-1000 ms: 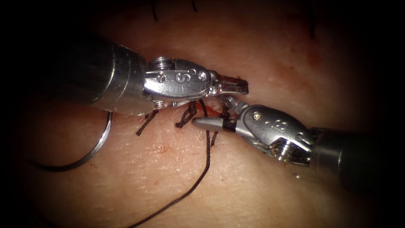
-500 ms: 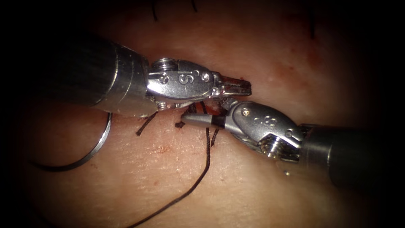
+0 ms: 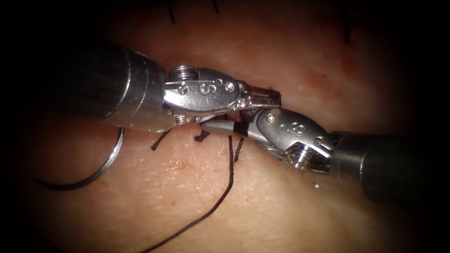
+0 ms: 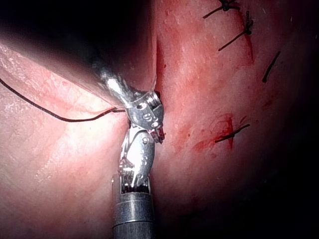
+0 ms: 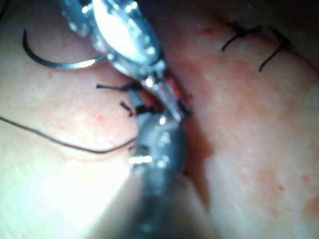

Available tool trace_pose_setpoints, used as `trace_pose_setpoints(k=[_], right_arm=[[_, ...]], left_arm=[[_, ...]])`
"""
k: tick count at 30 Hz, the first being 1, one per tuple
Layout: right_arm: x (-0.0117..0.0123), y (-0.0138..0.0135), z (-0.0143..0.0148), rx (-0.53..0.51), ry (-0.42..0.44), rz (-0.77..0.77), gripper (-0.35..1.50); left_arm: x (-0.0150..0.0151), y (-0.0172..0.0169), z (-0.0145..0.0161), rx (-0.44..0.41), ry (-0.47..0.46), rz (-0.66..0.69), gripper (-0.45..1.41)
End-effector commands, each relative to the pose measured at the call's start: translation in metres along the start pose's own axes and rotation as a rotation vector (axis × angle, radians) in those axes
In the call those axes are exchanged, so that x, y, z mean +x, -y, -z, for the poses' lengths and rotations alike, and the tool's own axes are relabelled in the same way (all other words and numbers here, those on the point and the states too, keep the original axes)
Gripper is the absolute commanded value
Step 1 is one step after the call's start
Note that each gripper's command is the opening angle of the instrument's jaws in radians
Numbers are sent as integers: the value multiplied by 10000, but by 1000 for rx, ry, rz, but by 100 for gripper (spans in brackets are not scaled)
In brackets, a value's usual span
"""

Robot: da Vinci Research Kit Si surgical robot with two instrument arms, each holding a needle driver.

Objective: Wound Closure
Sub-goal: Cut the thread using the right gripper

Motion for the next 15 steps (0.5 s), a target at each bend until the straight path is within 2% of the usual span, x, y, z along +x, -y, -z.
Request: trace_pose_setpoints(k=[1, 6, 15], right_arm=[[-7, 2, -5, 9, 1, 2, 138], [-17, -1, 3, 24, 19, 5, 136], [-17, 0, 14, 35, 18, 7, 136]], left_arm=[[-4, -2, -5, -4, -1, 1, -45], [-4, 3, 10, -7, -8, -3, -45], [-8, 5, 29, 9, -7, -1, -45]])
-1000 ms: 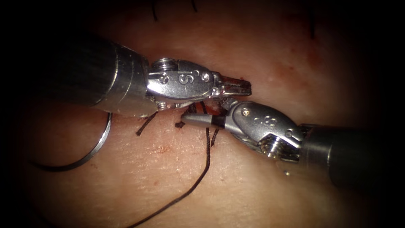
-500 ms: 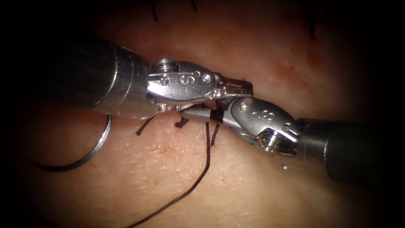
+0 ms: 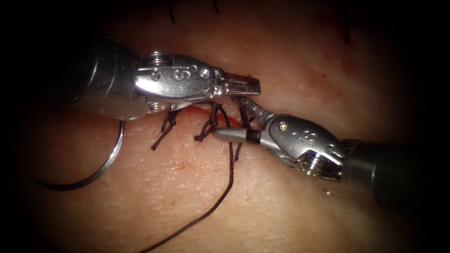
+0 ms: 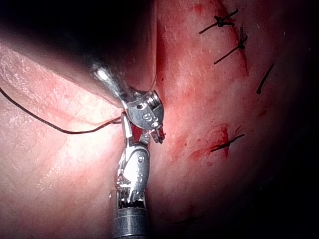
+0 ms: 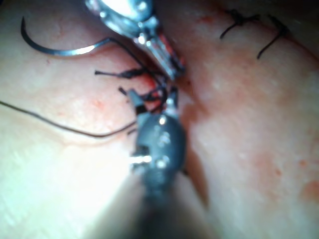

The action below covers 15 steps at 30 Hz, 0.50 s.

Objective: Wound Closure
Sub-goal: Cut the thread using the right gripper

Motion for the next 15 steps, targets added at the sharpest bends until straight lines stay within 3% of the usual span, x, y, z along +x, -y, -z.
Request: trace_pose_setpoints(k=[1, 15], right_arm=[[-4, 1, -7, 2, -1, 0, 136], [-5, -18, -30, -15, 1, -4, 140]], left_arm=[[-4, -4, -8, 0, 1, 0, -45], [0, -12, -12, 12, 6, 3, -45]])
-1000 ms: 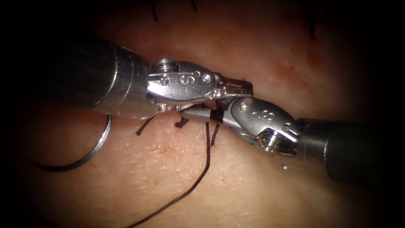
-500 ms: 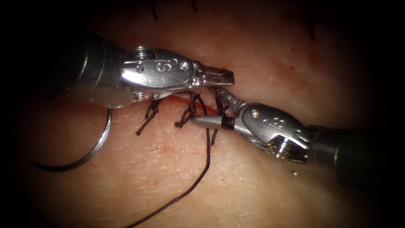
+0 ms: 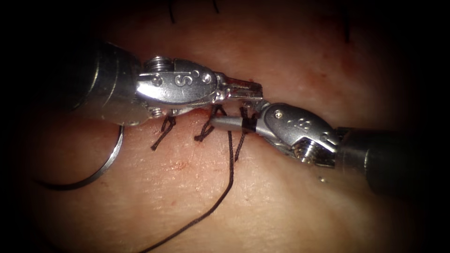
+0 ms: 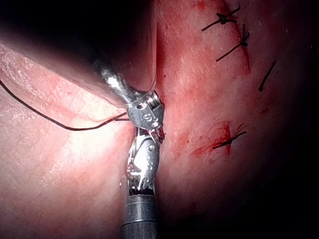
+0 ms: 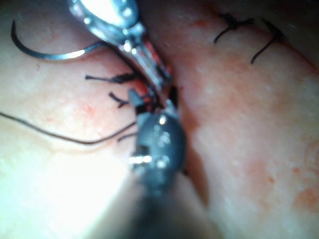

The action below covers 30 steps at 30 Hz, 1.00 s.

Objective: Wound Closure
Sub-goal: Cut the thread using the right gripper

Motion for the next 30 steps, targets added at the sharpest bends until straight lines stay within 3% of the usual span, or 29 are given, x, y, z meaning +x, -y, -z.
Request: trace_pose_setpoints(k=[1, 16, 19, 21, 22, 23, 30], right_arm=[[-3, 2, -10, 1, 1, 0, 140], [6, 15, -28, 1, -10, -10, 141], [7, 15, -29, 5, -17, -11, 133], [7, 15, -28, 48, -28, -14, 86], [7, 16, -27, 55, -33, -13, 37], [7, 16, -26, 66, -38, -11, -30], [3, 7, -12, 35, -46, -11, -35]], left_arm=[[-4, -3, -8, -1, 0, 2, -45], [0, -3, -17, -5, -6, 4, -45], [0, -5, -19, -9, -8, 3, -45], [0, -6, -20, -10, -9, 3, -45], [0, -7, -21, -10, -9, 2, -45], [-1, -7, -21, -10, -9, 2, -45], [-2, -7, -13, -17, -10, 0, -45]])
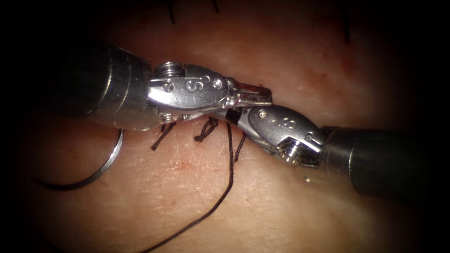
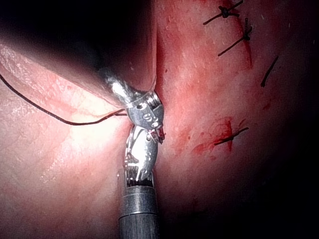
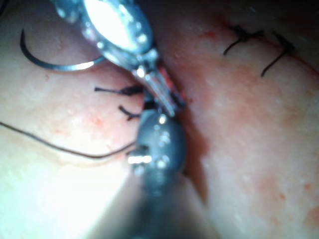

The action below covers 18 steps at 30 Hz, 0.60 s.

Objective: Wound Closure
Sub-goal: Cut the thread using the right gripper, then wound closure completed

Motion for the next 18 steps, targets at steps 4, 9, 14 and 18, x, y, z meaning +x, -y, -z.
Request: trace_pose_setpoints(k=[4, 9, 14, 18], right_arm=[[-7, -5, 13, 6, -14, 0, -18], [-6, 1, 34, -38, 0, -2, 146], [-2, -2, 62, -23, -4, -6, 146], [-2, -15, 85, -62, -9, -13, 148]], left_arm=[[-5, 5, 14, 4, -13, 2, -45], [-7, 20, 49, 49, -24, 5, -45], [-14, 30, 85, 91, -34, 12, -45], [-25, 41, 103, 120, -43, 25, -45]])
